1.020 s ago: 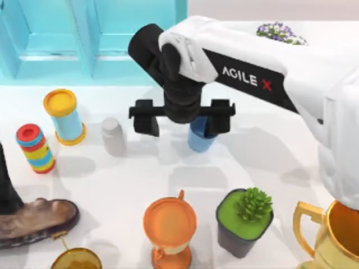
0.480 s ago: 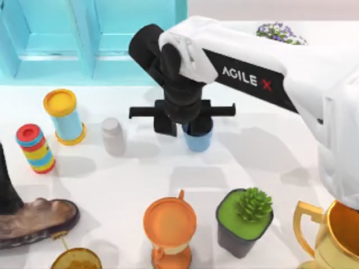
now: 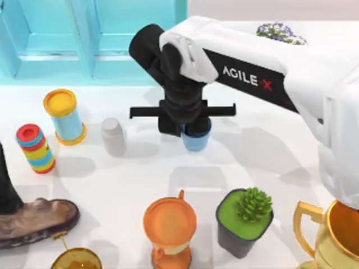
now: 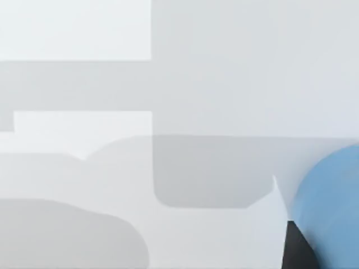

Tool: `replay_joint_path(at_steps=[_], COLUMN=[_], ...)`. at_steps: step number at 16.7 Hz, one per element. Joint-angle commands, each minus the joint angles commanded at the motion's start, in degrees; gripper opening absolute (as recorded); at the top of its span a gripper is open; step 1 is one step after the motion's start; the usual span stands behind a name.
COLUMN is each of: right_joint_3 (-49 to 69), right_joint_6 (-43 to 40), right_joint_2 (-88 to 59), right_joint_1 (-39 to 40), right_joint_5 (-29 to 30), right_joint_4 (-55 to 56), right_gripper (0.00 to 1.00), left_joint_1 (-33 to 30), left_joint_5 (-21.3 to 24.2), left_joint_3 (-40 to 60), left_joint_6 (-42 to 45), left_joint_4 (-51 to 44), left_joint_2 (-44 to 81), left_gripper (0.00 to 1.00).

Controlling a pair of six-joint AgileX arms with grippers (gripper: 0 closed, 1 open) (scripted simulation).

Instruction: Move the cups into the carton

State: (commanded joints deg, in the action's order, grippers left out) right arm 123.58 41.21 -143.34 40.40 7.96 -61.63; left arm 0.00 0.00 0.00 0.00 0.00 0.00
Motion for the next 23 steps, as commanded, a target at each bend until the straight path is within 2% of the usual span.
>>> replay_joint_path(at_steps=[7, 12, 20, 23], right_joint_3=[-2.61, -6.78, -10.0, -10.1], right_joint_6=[-0.12, -0.48, -9.43, -9.92], right_joint_2=[3.84, 10.45, 18.48, 19.08], right_joint_1=[-0.49, -3.68, -9.32, -9.62], right_joint_5=[-1.32, -1.46, -1.81, -1.76], right_joint_4=[-3.29, -8.31, -7.82, -7.83], right_gripper=[0.0, 0.0, 0.0, 0.0], left_joint_1=[0.0, 0.0, 0.0, 0.0], left_joint_5=[0.0, 0.0, 0.0, 0.0], left_joint_3=[0.0, 0.0, 0.0, 0.0], left_joint_6=[0.0, 0.0, 0.0, 0.0], left_joint_4=[0.0, 0.0, 0.0, 0.0], left_joint_2=[0.0, 0.0, 0.0, 0.0], left_gripper=[1.0, 1.0, 1.0, 1.0])
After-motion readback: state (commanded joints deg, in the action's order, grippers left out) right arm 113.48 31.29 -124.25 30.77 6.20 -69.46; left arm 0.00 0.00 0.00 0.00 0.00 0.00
